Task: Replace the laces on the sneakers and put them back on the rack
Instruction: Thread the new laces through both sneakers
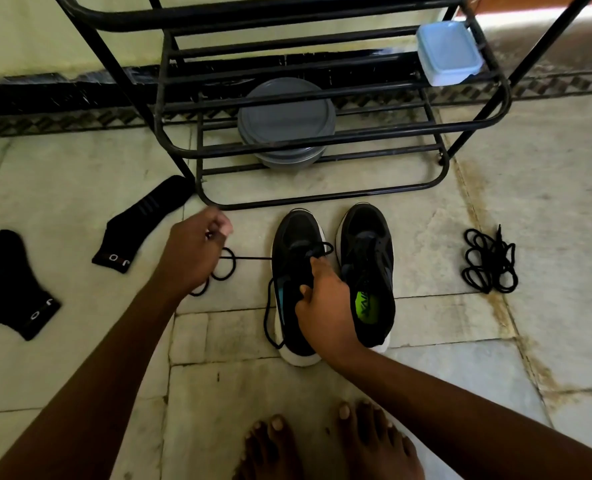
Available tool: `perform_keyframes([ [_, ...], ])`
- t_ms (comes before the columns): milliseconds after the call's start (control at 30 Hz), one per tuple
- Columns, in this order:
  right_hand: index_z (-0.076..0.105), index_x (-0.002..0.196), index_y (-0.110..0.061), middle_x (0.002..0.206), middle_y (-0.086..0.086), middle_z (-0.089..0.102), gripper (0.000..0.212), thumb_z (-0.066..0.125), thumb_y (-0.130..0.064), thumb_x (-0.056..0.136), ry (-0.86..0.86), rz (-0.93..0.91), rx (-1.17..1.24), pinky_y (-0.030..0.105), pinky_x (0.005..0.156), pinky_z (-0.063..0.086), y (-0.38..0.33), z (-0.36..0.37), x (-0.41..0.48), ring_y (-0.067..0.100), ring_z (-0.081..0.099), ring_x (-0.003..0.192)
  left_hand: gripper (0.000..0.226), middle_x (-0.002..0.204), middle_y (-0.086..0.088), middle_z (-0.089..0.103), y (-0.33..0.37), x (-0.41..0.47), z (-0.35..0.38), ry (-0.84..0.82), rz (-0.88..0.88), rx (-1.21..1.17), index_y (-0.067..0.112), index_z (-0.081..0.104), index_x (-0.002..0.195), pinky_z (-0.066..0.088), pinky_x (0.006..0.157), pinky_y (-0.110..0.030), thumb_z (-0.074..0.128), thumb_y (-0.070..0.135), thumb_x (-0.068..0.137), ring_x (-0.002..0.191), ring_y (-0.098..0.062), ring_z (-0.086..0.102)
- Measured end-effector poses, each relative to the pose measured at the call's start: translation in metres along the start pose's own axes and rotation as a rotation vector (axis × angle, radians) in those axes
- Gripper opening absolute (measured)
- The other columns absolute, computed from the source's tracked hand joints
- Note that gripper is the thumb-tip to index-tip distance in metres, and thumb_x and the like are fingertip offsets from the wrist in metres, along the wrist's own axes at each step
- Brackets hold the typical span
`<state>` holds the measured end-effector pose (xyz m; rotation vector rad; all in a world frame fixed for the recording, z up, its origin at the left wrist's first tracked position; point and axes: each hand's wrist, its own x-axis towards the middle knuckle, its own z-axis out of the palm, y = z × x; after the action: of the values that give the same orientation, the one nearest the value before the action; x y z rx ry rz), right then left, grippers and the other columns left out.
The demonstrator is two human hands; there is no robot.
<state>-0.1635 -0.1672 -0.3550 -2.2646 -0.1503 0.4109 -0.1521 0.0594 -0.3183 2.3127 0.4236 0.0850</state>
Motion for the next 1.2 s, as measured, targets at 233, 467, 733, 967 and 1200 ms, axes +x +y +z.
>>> perform_keyframes([
  [233,0.031,0.156,-0.012,0.135,0.014,0.062,0.076,0.057,0.006,0.086,0.008,0.045,0.053,0.041,0.096,0.058,-0.001,-0.003,-0.002,0.023,0.067,0.114,0.017,0.088,0.000,0.065,0.005,-0.014,0.006,-0.244,0.030,-0.094,0.017,0.078,0.081,0.048,0.083,-0.035,0.069,0.014,0.095,0.084,-0.013,0.063],
  [467,0.026,0.158,-0.015,0.126,0.011,0.066,0.081,0.057,0.008,0.086,0.016,0.066,0.118,0.040,0.094,0.059,-0.008,-0.007,-0.008,0.020,0.069,0.107,0.038,0.066,-0.007,0.051,0.042,-0.008,0.002,-0.216,-0.146,-0.809,0.016,0.050,0.080,0.029,0.048,-0.026,0.030,0.018,0.112,0.062,-0.020,0.042],
  [733,0.024,0.158,-0.015,0.089,0.004,0.065,0.082,0.054,0.009,0.085,0.027,0.078,0.137,0.025,0.073,0.056,-0.016,-0.014,-0.011,0.012,0.063,0.070,0.024,0.052,0.009,0.035,0.063,-0.019,0.002,-0.052,-0.186,-0.496,0.015,0.049,0.089,0.020,0.046,-0.024,0.044,0.026,0.110,0.047,-0.010,0.026],
  [967,0.022,0.158,-0.015,0.092,0.002,0.066,0.080,0.054,0.007,0.087,0.028,0.055,0.181,0.029,0.070,0.060,-0.012,-0.016,-0.006,0.010,0.065,0.070,0.028,0.080,0.005,0.072,0.068,-0.027,0.005,-0.333,-0.175,0.249,0.017,0.078,0.079,0.048,0.072,-0.027,0.079,0.045,0.085,0.081,-0.012,0.068],
  [1200,0.037,0.149,-0.025,0.144,0.003,0.051,0.070,0.062,0.000,0.088,-0.002,-0.050,0.240,0.034,0.108,0.050,-0.006,-0.024,-0.002,0.017,0.054,0.130,0.027,0.072,0.011,0.070,0.084,-0.031,0.012,-0.496,-0.153,-0.020,0.021,0.073,0.069,0.047,0.075,-0.029,0.075,0.036,0.091,0.073,0.002,0.063],
])
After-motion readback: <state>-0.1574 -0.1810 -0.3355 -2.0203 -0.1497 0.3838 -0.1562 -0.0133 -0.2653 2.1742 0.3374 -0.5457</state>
